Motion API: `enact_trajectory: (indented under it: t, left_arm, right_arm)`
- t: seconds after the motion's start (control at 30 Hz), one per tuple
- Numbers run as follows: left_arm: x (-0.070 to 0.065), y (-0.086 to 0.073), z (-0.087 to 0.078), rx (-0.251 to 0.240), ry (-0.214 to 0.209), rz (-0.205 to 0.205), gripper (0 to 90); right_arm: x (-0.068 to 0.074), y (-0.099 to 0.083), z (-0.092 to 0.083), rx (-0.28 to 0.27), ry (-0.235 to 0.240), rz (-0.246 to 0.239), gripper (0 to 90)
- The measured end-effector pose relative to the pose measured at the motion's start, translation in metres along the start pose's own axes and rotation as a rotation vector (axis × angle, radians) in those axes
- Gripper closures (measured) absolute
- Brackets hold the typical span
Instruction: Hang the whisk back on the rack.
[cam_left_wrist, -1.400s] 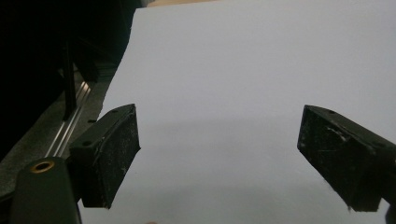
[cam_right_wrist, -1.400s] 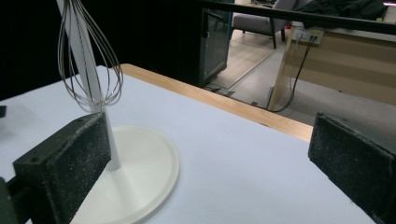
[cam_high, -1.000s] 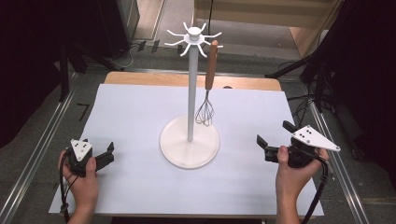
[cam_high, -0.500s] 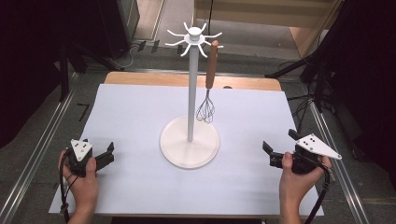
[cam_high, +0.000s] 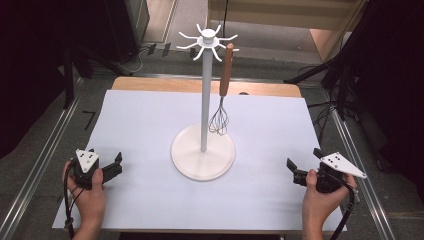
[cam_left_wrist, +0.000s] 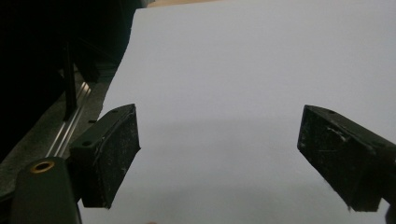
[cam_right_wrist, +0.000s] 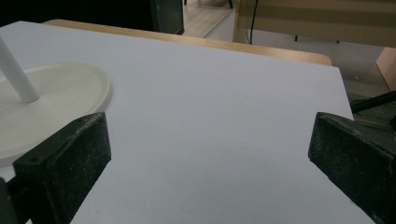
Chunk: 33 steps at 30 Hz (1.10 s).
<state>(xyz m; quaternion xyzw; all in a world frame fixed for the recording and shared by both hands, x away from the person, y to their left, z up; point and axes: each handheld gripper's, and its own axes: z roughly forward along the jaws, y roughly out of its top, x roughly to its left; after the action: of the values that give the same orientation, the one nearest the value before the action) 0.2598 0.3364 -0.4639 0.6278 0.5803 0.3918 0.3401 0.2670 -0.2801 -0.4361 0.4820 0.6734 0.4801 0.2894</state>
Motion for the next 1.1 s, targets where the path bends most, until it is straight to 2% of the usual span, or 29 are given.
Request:
enact_trajectory:
  t: [0.27,0.53,0.7,0.93,1.1]
  left_arm:
    - [0.000,0.000,0.000,-0.001,0.000,0.000,13.5]
    - [0.000,0.000,0.000,0.000,0.000,0.003,13.5]
    - [0.000,0.000,0.000,0.000,0.000,0.001,13.5]
    - [0.000,0.000,0.000,0.001,-0.002,-0.004,13.5]
    - [0.002,0.000,0.000,0.005,-0.004,-0.006,13.5]
  right_arm:
    - [-0.012,-0.018,-0.004,0.021,-0.018,0.026,0.0]
    - [-0.026,-0.038,-0.010,0.033,-0.045,0.073,0.0]
    - [-0.032,-0.045,-0.014,0.032,-0.048,0.089,0.0]
    - [-0.034,-0.056,-0.015,0.024,-0.040,0.116,0.0]
    - [-0.032,-0.058,-0.016,0.004,-0.054,0.114,0.0]
